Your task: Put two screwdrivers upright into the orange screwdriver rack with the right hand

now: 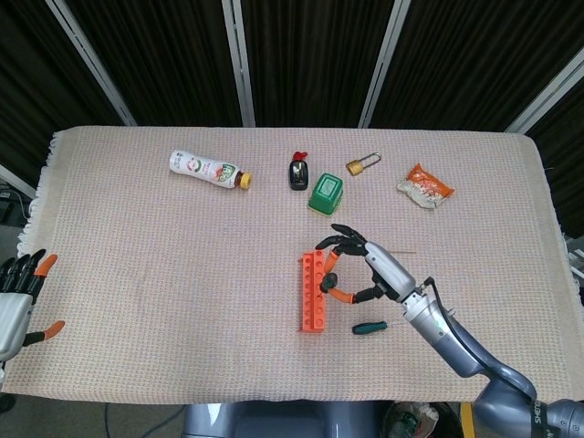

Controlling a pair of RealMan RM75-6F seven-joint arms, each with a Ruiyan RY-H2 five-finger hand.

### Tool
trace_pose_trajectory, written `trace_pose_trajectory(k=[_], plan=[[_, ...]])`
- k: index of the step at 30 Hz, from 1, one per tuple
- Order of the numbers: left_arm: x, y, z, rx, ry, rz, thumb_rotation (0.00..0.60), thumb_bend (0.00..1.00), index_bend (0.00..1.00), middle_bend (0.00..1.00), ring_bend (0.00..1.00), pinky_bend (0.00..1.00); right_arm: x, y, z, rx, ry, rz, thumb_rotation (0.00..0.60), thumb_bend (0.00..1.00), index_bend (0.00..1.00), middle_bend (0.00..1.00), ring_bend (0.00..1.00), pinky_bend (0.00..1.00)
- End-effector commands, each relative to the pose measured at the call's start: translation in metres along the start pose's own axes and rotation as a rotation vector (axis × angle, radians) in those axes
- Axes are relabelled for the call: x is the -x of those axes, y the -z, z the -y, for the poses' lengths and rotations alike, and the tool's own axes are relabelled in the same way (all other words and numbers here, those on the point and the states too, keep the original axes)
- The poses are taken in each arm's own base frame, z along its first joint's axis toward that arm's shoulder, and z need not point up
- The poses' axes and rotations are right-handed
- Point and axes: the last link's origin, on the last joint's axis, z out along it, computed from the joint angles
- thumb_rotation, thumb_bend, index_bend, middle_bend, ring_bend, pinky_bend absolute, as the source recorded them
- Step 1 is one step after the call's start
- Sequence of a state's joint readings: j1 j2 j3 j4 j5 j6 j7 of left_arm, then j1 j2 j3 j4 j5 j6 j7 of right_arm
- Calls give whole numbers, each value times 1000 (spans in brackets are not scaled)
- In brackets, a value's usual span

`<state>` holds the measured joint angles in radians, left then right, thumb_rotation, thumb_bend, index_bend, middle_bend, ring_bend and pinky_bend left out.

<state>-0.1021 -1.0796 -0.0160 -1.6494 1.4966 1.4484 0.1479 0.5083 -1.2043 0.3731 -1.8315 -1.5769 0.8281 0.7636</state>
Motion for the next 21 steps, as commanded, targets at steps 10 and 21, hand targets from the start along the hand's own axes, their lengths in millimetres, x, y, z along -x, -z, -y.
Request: trace_pose_trajectory(k=[10,21], plan=[[0,0,0,3,0,-1,600,92,38,0,0,0,18,-7,-6,10,129,62,600,451,635,252,21,0],[5,0,1,-1,4,11,600,92,38,0,0,0,32,-27,-13,47,200,101,600,450,634,252,21,0]])
